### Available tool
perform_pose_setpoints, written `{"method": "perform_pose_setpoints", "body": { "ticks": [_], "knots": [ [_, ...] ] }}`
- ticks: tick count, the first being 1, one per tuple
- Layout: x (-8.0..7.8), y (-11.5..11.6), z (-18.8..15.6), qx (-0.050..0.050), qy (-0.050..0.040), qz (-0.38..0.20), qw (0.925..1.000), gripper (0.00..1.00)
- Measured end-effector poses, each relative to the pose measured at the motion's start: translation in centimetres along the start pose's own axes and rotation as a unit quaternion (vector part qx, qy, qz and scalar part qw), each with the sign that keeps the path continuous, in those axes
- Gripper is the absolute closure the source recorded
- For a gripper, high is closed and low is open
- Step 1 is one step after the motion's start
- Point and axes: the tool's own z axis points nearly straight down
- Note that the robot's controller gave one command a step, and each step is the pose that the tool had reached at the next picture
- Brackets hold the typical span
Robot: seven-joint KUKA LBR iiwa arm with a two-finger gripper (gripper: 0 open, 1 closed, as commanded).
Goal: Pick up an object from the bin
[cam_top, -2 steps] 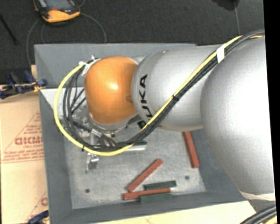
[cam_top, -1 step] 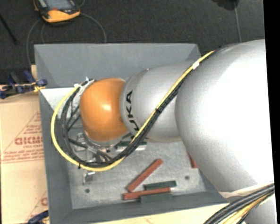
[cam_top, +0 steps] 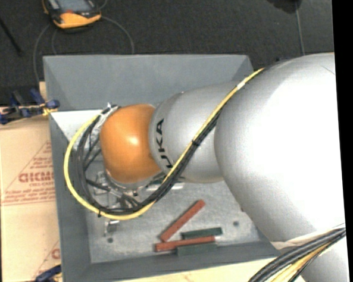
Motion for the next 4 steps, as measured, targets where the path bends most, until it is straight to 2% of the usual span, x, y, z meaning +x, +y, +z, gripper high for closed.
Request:
{"method": "perform_pose_setpoints", "body": {
  "ticks": [1,2,3,4],
  "knots": [
    [0.7,-0.4,1.1,0.000,0.0030,0.002,1.0000,0.00],
    [0.7,-0.8,2.1,0.002,0.0011,-0.018,0.9998,0.00],
    [1.3,-3.4,2.0,-0.002,-0.0040,-0.018,0.9998,0.00],
    [-0.3,-6.0,1.9,-0.001,-0.0001,0.007,1.0000,0.00]
  ]
}}
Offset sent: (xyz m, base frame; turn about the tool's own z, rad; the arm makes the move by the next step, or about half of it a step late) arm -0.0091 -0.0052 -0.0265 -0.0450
